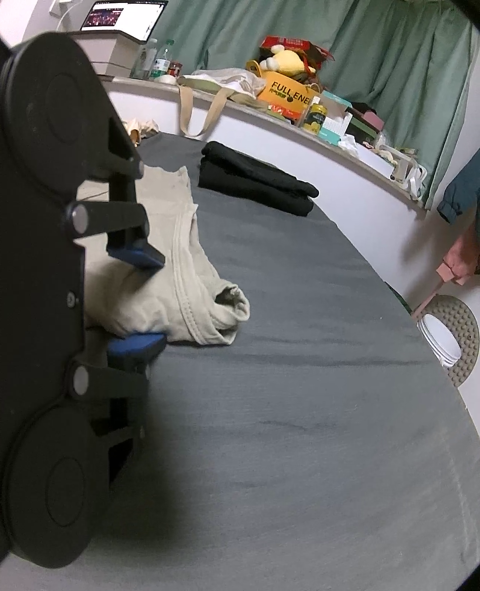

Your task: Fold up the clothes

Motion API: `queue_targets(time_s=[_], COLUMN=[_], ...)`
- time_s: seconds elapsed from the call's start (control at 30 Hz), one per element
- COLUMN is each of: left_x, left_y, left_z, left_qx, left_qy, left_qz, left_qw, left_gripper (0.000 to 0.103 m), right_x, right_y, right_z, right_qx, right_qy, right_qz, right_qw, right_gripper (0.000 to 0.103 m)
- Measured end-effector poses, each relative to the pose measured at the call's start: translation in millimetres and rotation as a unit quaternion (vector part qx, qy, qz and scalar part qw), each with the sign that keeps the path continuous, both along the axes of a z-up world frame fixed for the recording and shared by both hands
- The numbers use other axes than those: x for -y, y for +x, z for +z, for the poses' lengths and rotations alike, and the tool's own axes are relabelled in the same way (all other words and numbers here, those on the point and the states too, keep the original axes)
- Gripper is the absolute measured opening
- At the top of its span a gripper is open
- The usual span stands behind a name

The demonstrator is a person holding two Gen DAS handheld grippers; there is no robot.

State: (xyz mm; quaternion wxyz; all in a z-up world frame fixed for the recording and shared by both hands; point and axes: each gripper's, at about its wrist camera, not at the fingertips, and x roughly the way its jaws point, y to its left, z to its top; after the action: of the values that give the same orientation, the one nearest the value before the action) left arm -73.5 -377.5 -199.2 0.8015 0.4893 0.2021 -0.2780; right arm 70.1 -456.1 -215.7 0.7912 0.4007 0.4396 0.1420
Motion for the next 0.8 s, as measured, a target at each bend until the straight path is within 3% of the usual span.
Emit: queue_targets(time_s=[0.17,0.3,0.43,0.67,0.8], left_x=[-4.4,-5.0,-12.9,-31.2,-41.3], left_y=[1.2,21.2,27.6,25.3,21.9], left_z=[-13.0,-15.8,-5.8,18.2,36.4], left_qx=[0.03,0.016,-0.029,-0.063,-0.084], left_qy=[0.026,0.014,-0.033,-0.126,-0.182], left_qz=[0.004,0.009,0.032,0.054,0.063], left_qw=[0.9992,0.9997,0.9985,0.9885,0.9776], left_gripper=[0.034,0.033,0.014,0.012,0.012], right_x=[1.5,0.4,-0.7,1.4,0.7], right_y=[-0.4,-0.3,-0.6,-3.8,-10.0], right_z=[-3.2,-2.8,-2.3,-3.5,7.8], right_qx=[-0.004,-0.003,-0.001,-0.004,0.01], right_qy=[0.007,0.001,0.001,0.007,-0.002], right_qz=[-0.003,0.001,0.0,-0.013,-0.014], right_qw=[1.0,1.0,1.0,1.0,1.0], right_gripper=[0.038,0.04,0.04,0.017,0.014])
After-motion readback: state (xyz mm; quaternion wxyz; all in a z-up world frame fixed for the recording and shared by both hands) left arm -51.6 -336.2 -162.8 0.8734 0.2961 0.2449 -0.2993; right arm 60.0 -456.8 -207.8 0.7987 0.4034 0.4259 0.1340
